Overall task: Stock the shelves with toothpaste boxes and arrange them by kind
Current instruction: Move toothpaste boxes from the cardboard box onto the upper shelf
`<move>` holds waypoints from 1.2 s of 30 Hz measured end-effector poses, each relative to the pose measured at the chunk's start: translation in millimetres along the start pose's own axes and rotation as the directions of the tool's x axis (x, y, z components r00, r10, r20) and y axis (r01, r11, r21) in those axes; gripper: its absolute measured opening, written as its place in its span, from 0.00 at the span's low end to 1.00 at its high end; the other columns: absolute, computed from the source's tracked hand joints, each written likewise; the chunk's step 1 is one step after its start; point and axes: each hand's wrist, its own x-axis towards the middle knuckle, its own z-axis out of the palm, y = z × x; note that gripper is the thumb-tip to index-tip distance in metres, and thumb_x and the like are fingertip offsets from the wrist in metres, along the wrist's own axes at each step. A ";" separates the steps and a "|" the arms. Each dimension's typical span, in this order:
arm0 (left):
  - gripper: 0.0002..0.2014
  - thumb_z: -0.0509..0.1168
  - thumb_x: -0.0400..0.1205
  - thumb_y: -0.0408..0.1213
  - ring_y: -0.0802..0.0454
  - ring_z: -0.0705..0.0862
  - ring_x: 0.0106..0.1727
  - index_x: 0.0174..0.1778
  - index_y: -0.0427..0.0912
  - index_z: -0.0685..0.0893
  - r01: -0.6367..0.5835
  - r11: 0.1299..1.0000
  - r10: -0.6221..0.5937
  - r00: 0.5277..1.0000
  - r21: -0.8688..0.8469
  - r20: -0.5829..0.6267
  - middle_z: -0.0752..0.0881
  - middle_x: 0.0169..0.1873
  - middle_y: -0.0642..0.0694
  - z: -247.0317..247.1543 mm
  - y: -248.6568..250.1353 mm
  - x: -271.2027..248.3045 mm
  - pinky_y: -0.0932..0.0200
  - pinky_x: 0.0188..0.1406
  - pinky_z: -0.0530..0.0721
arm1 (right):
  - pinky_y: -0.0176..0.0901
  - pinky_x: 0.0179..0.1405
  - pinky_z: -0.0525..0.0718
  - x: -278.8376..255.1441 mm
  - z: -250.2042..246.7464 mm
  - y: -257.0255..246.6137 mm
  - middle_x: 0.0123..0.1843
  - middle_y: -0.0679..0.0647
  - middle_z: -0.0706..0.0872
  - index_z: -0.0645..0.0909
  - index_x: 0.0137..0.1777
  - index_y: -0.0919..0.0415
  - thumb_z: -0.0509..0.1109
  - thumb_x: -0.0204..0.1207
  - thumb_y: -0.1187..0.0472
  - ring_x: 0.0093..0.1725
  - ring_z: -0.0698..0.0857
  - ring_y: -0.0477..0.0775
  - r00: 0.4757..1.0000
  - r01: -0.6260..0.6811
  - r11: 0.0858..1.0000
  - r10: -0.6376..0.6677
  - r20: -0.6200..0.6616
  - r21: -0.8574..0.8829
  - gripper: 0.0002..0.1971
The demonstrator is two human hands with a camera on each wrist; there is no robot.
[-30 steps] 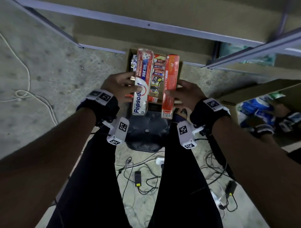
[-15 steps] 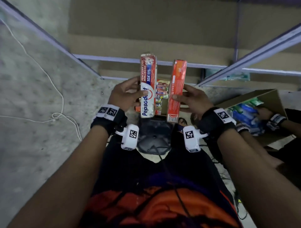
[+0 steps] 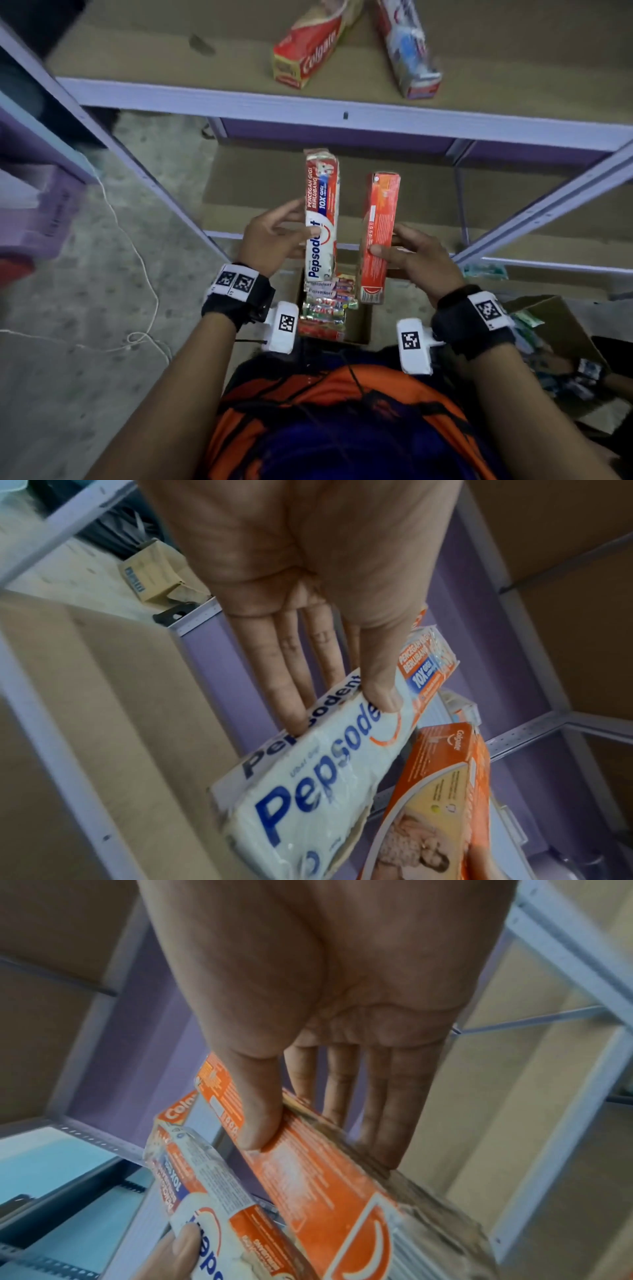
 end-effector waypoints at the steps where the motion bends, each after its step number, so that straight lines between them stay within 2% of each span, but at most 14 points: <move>1: 0.29 0.81 0.69 0.45 0.49 0.91 0.52 0.68 0.58 0.84 -0.025 1.000 0.025 1.000 0.003 -0.015 0.90 0.55 0.53 -1.8 10.0 4.7 0.49 0.40 0.91 | 0.35 0.42 0.88 4.0 -1.1 -10.3 0.54 0.50 0.92 0.85 0.68 0.49 0.79 0.74 0.59 0.53 0.91 0.48 1.000 0.027 1.000 -0.027 -0.004 -0.002 0.21; 4: 0.31 0.82 0.65 0.49 0.52 0.90 0.53 0.65 0.63 0.84 -0.077 0.997 0.076 0.996 -0.019 -0.045 0.90 0.55 0.55 -8.0 42.4 21.0 0.51 0.39 0.91 | 0.33 0.41 0.88 15.7 -4.7 -43.2 0.53 0.49 0.92 0.83 0.69 0.50 0.80 0.74 0.59 0.51 0.92 0.46 0.994 0.105 0.994 -0.106 -0.010 -0.040 0.23; 8: 0.30 0.81 0.69 0.44 0.52 0.91 0.53 0.68 0.59 0.84 -0.193 0.981 0.193 0.981 0.016 -0.027 0.91 0.54 0.54 -16.3 91.5 42.8 0.51 0.37 0.91 | 0.46 0.46 0.90 31.2 -8.2 -88.5 0.56 0.51 0.92 0.82 0.70 0.48 0.79 0.75 0.56 0.54 0.92 0.53 0.985 0.171 0.984 -0.171 0.003 -0.054 0.23; 10: 0.29 0.80 0.72 0.39 0.54 0.91 0.52 0.69 0.53 0.83 -0.247 0.968 0.248 0.967 0.032 -0.055 0.92 0.51 0.55 -21.1 117.2 53.7 0.55 0.32 0.90 | 0.45 0.44 0.89 39.3 -8.8 -113.6 0.55 0.53 0.92 0.84 0.69 0.48 0.78 0.75 0.56 0.52 0.92 0.53 0.976 0.217 0.973 -0.218 -0.007 -0.076 0.21; 12: 0.28 0.80 0.72 0.36 0.53 0.92 0.49 0.69 0.50 0.84 -0.284 0.958 0.286 0.955 0.047 -0.072 0.92 0.50 0.53 -25.1 141.2 63.8 0.58 0.31 0.89 | 0.39 0.40 0.89 45.1 -8.8 -139.4 0.51 0.53 0.93 0.85 0.67 0.50 0.78 0.76 0.56 0.49 0.93 0.51 0.962 0.269 0.956 -0.272 -0.017 -0.115 0.19; 14: 0.28 0.80 0.72 0.34 0.49 0.92 0.49 0.69 0.48 0.84 -0.309 0.950 0.311 0.948 0.040 -0.071 0.92 0.50 0.50 -29.4 162.5 73.6 0.56 0.32 0.89 | 0.38 0.36 0.89 51.3 -8.2 -162.4 0.48 0.51 0.93 0.86 0.64 0.50 0.77 0.76 0.55 0.45 0.93 0.48 0.946 0.310 0.932 -0.322 -0.040 -0.191 0.16; 17: 0.28 0.80 0.72 0.34 0.46 0.92 0.47 0.69 0.48 0.84 -0.327 0.944 0.330 0.940 0.051 -0.086 0.92 0.48 0.46 -37.8 190.6 86.9 0.49 0.39 0.91 | 0.40 0.39 0.91 63.4 -4.2 -191.4 0.48 0.46 0.92 0.86 0.62 0.48 0.78 0.75 0.51 0.42 0.92 0.42 0.922 0.333 0.887 -0.378 -0.088 -0.321 0.16; 20: 0.28 0.81 0.71 0.38 0.46 0.92 0.46 0.68 0.53 0.84 -0.322 0.940 0.334 0.936 0.117 -0.112 0.92 0.46 0.47 -48.9 215.1 99.7 0.47 0.44 0.91 | 0.45 0.33 0.91 75.9 0.3 -213.5 0.49 0.47 0.91 0.81 0.64 0.41 0.78 0.73 0.46 0.37 0.92 0.47 0.926 0.269 0.883 -0.347 -0.148 -0.385 0.20; 22: 0.26 0.80 0.72 0.39 0.46 0.92 0.46 0.67 0.55 0.85 -0.322 0.935 0.340 0.933 0.152 -0.119 0.93 0.46 0.47 -57.1 228.4 107.9 0.46 0.44 0.91 | 0.47 0.29 0.91 83.4 2.3 -223.3 0.48 0.46 0.90 0.78 0.70 0.40 0.79 0.71 0.44 0.34 0.92 0.50 0.929 0.218 0.874 -0.322 -0.181 -0.434 0.27; 25: 0.23 0.79 0.74 0.40 0.49 0.92 0.45 0.65 0.57 0.86 -0.308 0.918 0.348 0.928 0.250 -0.134 0.92 0.46 0.46 -67.7 243.0 118.9 0.48 0.41 0.91 | 0.57 0.46 0.92 95.1 3.8 -233.1 0.59 0.50 0.89 0.78 0.70 0.41 0.77 0.69 0.39 0.46 0.92 0.56 0.912 0.144 0.802 -0.335 -0.237 -0.580 0.29; 27: 0.20 0.78 0.75 0.42 0.54 0.92 0.40 0.63 0.56 0.87 -0.281 0.903 0.341 0.929 0.326 -0.145 0.93 0.44 0.49 -74.8 248.1 126.9 0.57 0.33 0.90 | 0.57 0.54 0.89 100.8 5.2 -237.5 0.64 0.50 0.87 0.79 0.69 0.42 0.76 0.68 0.36 0.52 0.90 0.56 0.900 0.093 0.734 -0.350 -0.258 -0.673 0.29; 30: 0.17 0.77 0.75 0.44 0.58 0.92 0.36 0.61 0.57 0.88 -0.228 0.867 0.330 0.929 0.443 -0.167 0.93 0.44 0.52 -85.1 250.9 140.3 0.63 0.31 0.86 | 0.45 0.50 0.86 106.2 9.2 -242.1 0.61 0.50 0.88 0.82 0.63 0.43 0.73 0.68 0.34 0.50 0.88 0.54 0.883 0.038 0.629 -0.385 -0.268 -0.777 0.25; 32: 0.16 0.76 0.76 0.46 0.59 0.91 0.37 0.60 0.57 0.88 -0.199 0.802 0.337 0.929 0.563 -0.152 0.93 0.45 0.52 -91.4 250.1 149.3 0.63 0.35 0.86 | 0.41 0.45 0.78 110.5 13.8 -243.4 0.59 0.52 0.89 0.82 0.61 0.44 0.70 0.70 0.33 0.50 0.87 0.56 0.881 -0.003 0.542 -0.396 -0.258 -0.840 0.24; 36: 0.17 0.75 0.76 0.48 0.55 0.89 0.49 0.61 0.57 0.89 -0.169 0.584 0.380 0.921 0.794 -0.083 0.91 0.56 0.50 -94.0 243.9 164.6 0.58 0.54 0.87 | 0.43 0.42 0.76 122.5 25.9 -245.2 0.56 0.55 0.88 0.81 0.63 0.48 0.69 0.72 0.35 0.53 0.87 0.60 0.870 -0.088 0.395 -0.417 -0.263 -0.915 0.25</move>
